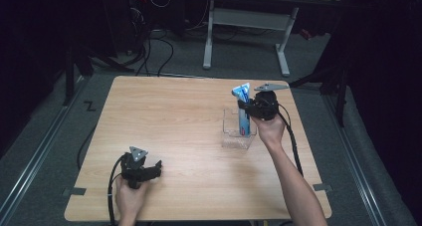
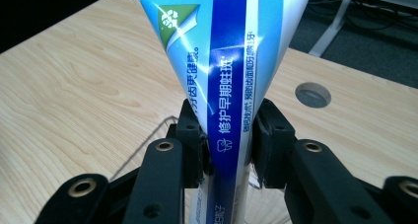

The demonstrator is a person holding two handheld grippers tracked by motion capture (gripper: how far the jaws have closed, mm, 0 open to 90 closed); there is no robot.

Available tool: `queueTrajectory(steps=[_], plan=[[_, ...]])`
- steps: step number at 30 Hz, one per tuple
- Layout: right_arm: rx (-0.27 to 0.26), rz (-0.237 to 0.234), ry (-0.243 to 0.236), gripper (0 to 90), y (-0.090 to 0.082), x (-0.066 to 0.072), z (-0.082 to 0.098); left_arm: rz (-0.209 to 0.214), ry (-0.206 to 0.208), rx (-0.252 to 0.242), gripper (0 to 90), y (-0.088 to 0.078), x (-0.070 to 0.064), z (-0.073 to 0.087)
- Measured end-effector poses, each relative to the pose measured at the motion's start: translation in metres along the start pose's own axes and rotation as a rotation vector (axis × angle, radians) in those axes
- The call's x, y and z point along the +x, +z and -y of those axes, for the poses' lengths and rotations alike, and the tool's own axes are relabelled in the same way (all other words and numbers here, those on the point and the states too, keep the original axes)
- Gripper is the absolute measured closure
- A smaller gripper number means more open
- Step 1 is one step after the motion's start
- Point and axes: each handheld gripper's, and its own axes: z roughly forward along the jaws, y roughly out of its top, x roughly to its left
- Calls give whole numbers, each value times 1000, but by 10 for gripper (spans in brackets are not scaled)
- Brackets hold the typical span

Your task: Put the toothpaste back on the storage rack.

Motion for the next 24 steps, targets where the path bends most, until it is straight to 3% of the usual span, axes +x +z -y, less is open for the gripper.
queueTrajectory(steps=[24], plan=[[53,3,-39,680,2,6,7,0,0,0,157,0,0,0]])
